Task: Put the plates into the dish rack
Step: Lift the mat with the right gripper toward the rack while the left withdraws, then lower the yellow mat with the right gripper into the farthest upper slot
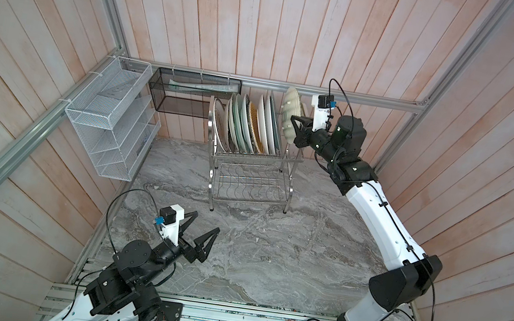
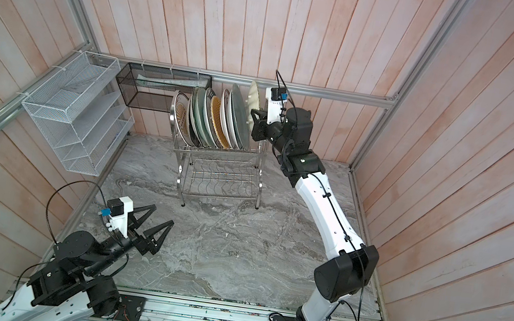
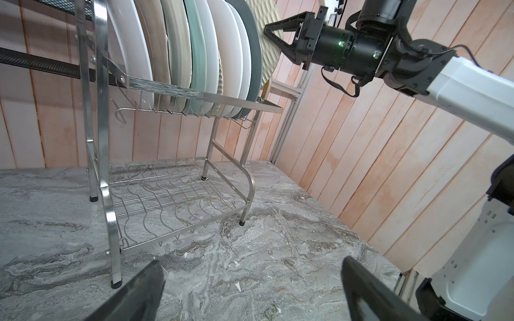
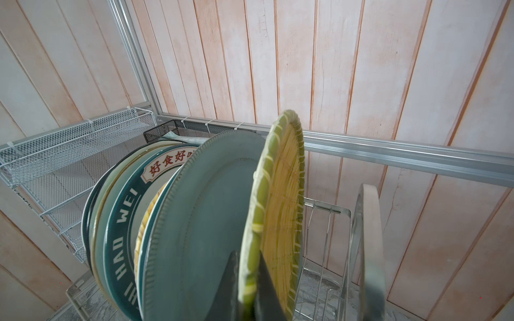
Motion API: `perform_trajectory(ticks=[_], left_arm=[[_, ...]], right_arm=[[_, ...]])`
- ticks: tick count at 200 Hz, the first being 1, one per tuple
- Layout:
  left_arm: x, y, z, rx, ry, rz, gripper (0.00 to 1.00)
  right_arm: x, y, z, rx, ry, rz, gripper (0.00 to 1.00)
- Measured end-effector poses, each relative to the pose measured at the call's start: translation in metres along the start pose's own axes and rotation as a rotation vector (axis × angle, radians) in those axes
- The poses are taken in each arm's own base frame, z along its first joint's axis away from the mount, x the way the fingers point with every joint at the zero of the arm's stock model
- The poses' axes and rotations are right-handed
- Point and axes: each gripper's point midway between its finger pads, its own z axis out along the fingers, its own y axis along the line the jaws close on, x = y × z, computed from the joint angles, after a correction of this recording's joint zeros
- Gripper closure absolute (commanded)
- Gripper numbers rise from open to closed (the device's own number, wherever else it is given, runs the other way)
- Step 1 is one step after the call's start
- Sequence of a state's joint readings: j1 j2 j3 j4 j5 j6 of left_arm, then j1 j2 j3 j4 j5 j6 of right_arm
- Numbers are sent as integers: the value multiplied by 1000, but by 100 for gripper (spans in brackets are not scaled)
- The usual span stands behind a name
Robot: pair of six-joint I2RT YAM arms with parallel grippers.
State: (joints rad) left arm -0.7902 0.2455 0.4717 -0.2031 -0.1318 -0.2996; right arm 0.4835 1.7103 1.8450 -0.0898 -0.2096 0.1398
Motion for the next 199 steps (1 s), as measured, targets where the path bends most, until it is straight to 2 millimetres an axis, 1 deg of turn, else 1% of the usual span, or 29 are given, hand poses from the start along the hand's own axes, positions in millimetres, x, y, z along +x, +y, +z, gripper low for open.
perform_trajectory(ticks=[50, 80, 128, 194, 199], left_arm=[[0, 0, 0, 3, 2, 0, 0], [2, -6, 0, 35, 11, 1, 0], [4, -12, 0, 69, 21, 5, 0], [4, -12, -1, 70, 21, 19, 0], [4, -12, -1, 70, 21, 19, 0]], right_arm=[[20, -10, 11, 35, 47, 17, 100], [32, -15, 17, 52, 76, 30, 100], [37, -18, 19, 65, 87, 44, 100], [42, -22, 21, 80, 82, 48, 100], [43, -22, 21, 79, 80, 48, 98]])
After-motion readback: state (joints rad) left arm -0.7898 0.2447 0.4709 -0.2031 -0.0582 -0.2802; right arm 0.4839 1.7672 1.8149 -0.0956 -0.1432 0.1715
